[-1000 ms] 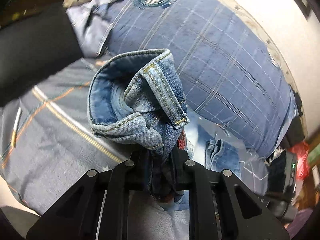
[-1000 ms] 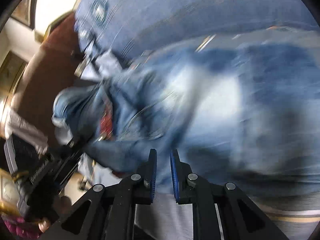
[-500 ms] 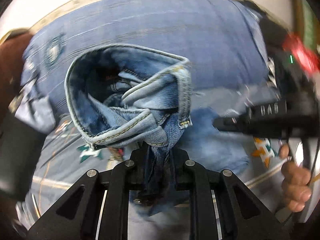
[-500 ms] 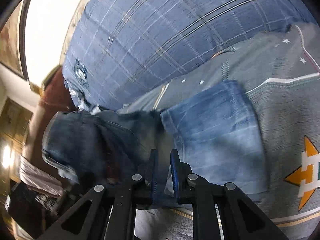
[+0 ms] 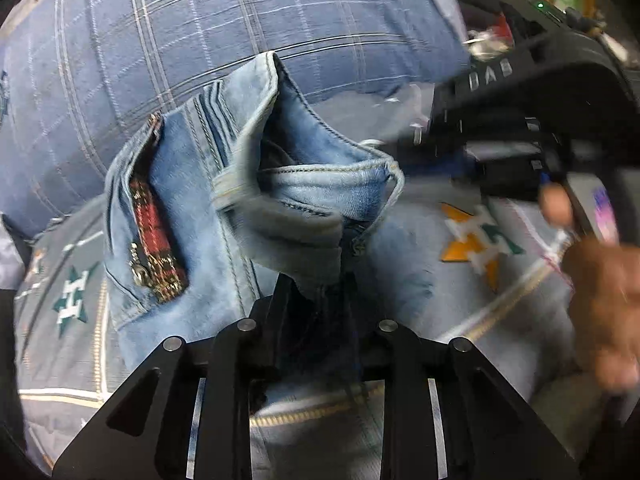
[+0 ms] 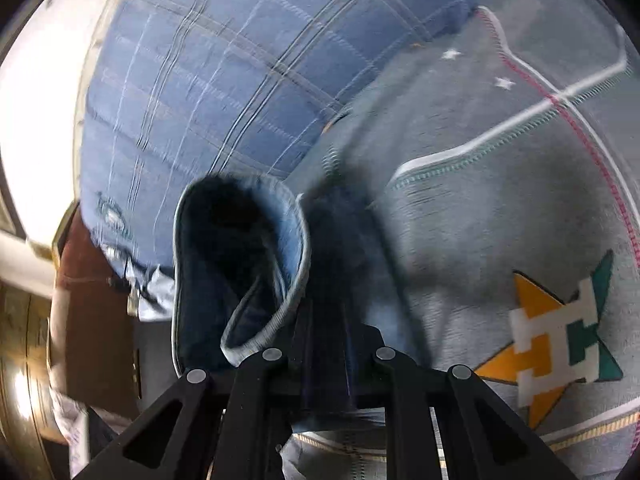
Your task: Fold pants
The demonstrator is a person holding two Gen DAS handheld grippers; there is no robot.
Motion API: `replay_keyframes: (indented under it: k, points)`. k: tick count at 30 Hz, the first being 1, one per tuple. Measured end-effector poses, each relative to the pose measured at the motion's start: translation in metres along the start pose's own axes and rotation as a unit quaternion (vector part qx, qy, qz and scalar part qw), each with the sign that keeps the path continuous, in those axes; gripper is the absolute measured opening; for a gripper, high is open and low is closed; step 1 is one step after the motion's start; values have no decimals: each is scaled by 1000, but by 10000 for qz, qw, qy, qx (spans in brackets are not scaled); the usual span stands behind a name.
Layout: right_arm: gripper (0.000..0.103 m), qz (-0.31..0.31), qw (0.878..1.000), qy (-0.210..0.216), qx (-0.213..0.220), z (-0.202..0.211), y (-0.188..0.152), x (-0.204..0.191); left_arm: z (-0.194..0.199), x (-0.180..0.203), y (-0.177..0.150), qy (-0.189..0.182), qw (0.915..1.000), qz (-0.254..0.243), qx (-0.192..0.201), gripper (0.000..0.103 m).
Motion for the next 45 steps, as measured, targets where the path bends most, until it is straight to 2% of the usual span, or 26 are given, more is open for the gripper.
replay_keyframes:
  k: [2, 4, 5, 6, 9, 11, 13, 14, 15, 16, 17, 18, 19, 22, 24, 25, 27, 28, 30, 32, 33, 34, 36, 38, 41, 45]
  points:
    - [16, 38, 9984, -199, 533, 23, 4, 0, 10, -2, -5, -541, 9985, 27, -53, 23]
    - [25, 188, 9942, 13, 1057, 45, 5, -7, 18, -10, -9, -991, 9949, 187, -84, 23]
    - [47, 261, 9925, 152, 1183, 50, 5, -11, 21, -15, -10, -1117, 9933, 301, -70, 23]
    - [63, 352, 9912, 271, 1249, 52, 5, -16, 23, -20, -10, -1225, 9915, 425, -69, 23]
    - [64, 650, 9912, 412, 1076, 40, 6, -30, 25, -38, -12, -1538, 9843, 864, -92, 23]
    - [64, 782, 9926, 496, 787, 27, 5, -36, 29, -50, -13, -1869, 9753, 1178, -89, 23]
    - [64, 937, 9939, 316, 481, 11, 3, -40, 37, -61, -11, -2053, 9682, 1431, 27, 23]
    - [62, 1011, 9940, 197, 361, 4, 0, -43, 40, -65, -9, -2029, 9678, 1485, 74, 23]
    - [46, 1136, 9933, 68, 189, -5, -2, -48, 41, -70, -7, -1935, 9682, 1577, 132, 23]
    - [35, 1319, 9912, -130, -26, -15, -5, -52, 41, -74, -6, -1896, 9678, 1648, 162, 23]
    - [16, 1516, 9868, -543, -171, -22, -7, -56, 39, -78, -5, -1855, 9669, 1744, 168, 23]
    - [14, 1628, 9826, -871, -197, -23, -9, -57, 38, -81, -5, -1828, 9661, 1817, 147, 22]
    - [13, 1702, 9800, -1019, -145, -18, -11, -59, 33, -85, -5, -1806, 9645, 1923, 95, 23]
    - [13, 1611, 9825, -926, 141, 11, -14, -60, 12, -95, -3, -1612, 9636, 2128, -137, 23]
    - [13, 1627, 9768, -1381, 177, 6, -14, -51, -4, -101, -5, -1505, 9614, 2278, -356, 23]
    - [13, 1441, 9743, -1725, -128, -13, -13, -35, -9, -103, -7, -1504, 9588, 2372, -425, 23]
    - [12, 1149, 9795, -1446, -799, -43, -16, -16, -12, -111, -5, -1679, 9501, 2583, -481, 23]
    - [12, 1124, 9804, -1397, -811, -46, -15, -14, -11, -116, -3, -1765, 9447, 2714, -522, 23]
    - [14, 1215, 9809, -1385, -620, -36, -15, -19, -1, -124, -4, -1888, 9360, 2935, -465, 23]
    - [14, 1340, 9824, -1269, -279, -17, -18, -25, 14, -132, -5, -1922, 9333, 3023, -247, 25]
    - [16, 1382, 9835, -1163, -105, -9, -17, -27, 20, -137, -5, -1902, 9322, 3077, -121, 31]
    - [20, 1385, 9846, -1067, 75, -2, -13, -29, 24, -144, -5, -1858, 9292, 3195, -2, 42]
    - [57, 1238, 9870, -960, 370, 9, -9, -24, 25, -154, -7, -1890, 9201, 3431, 95, 51]
    - [64, 1053, 9891, -830, 613, 18, -8, -19, 18, -168, -8, -1957, 9049, 3778, 52, 51]
    - [69, 836, 9919, -809, 512, 16, -2, -9, 2, -184, -11, -2018, 8878, 4132, -188, 51]
    - [69, 347, 9976, -548, -226, -15, 2, 10, -15, -191, -19, -2237, 8672, 4414, -548, 51]
Point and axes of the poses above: each gripper's, at about its wrist camera, not at the fingertips, and z roughly against the way its jaws point, x to its right, y to its top, the point moved 1 cm from there along -z, roughly the way its jaws point, and after that the axes turned 12 degrees about z, right-handed, at the moved point
